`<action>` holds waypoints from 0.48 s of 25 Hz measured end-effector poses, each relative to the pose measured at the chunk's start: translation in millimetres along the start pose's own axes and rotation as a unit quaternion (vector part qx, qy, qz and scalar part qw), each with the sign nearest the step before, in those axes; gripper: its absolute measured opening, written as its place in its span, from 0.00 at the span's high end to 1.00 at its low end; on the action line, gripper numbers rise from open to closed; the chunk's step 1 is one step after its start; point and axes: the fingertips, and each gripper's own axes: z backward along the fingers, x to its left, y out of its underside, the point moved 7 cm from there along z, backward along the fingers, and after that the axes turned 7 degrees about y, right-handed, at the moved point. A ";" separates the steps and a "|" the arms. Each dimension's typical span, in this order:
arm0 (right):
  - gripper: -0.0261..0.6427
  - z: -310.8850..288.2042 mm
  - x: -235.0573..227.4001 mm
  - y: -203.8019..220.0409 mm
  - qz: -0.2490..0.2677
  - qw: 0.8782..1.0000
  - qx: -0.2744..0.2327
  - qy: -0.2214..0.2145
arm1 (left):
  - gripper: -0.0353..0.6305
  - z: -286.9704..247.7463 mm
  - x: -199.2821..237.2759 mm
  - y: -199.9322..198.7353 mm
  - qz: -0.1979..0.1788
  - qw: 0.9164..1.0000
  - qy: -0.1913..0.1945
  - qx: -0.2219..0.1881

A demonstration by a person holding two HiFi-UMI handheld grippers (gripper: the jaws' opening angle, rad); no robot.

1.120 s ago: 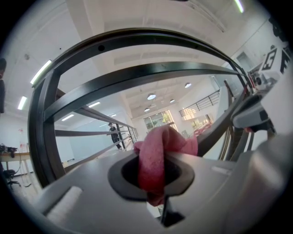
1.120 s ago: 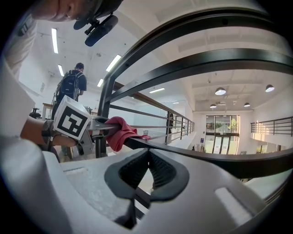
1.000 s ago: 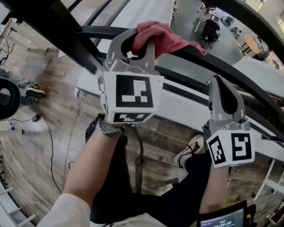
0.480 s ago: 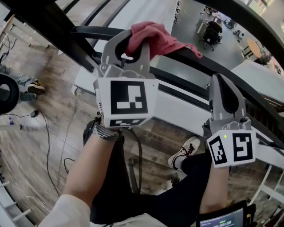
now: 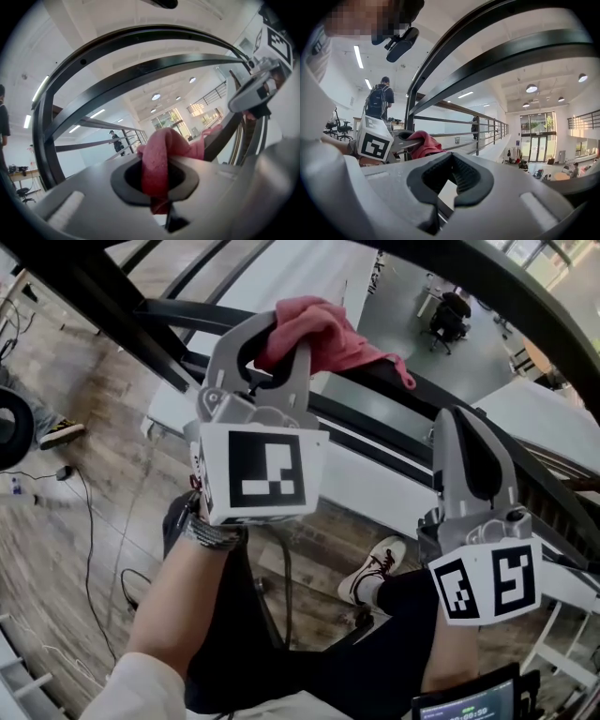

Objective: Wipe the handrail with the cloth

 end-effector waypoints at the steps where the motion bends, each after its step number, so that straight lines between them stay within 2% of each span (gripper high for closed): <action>1: 0.96 2.9 -2.8 -1.2 0.005 1.000 -0.001 0.000 | 0.91 -0.8 0.1 -0.8 -0.008 1.000 0.009 0.008; 3: 0.96 6.9 -11.8 -2.3 0.013 1.000 -0.002 0.004 | 0.91 -4.3 2.4 -0.3 -0.018 0.999 0.038 0.030; 4: 0.96 8.2 -18.0 -2.4 0.013 1.000 -0.002 0.009 | 0.91 -6.5 3.8 1.0 -0.010 0.998 0.047 0.039; 5: 0.96 9.5 -24.6 -2.1 0.012 1.000 -0.002 0.014 | 0.91 -8.0 4.6 2.8 0.000 0.998 0.048 0.040; 7: 0.96 12.2 -35.4 -0.8 0.009 1.000 -0.002 0.024 | 0.91 -6.9 3.1 6.7 0.006 0.999 0.024 0.023; 9: 0.96 13.8 -40.5 -0.5 0.007 1.000 -0.003 0.026 | 0.91 -5.3 1.9 6.7 -0.013 1.000 0.011 0.017; 12: 0.96 15.6 -42.0 -4.4 0.006 1.000 -0.006 0.024 | 0.91 -7.1 0.9 5.1 -0.028 0.999 0.018 0.024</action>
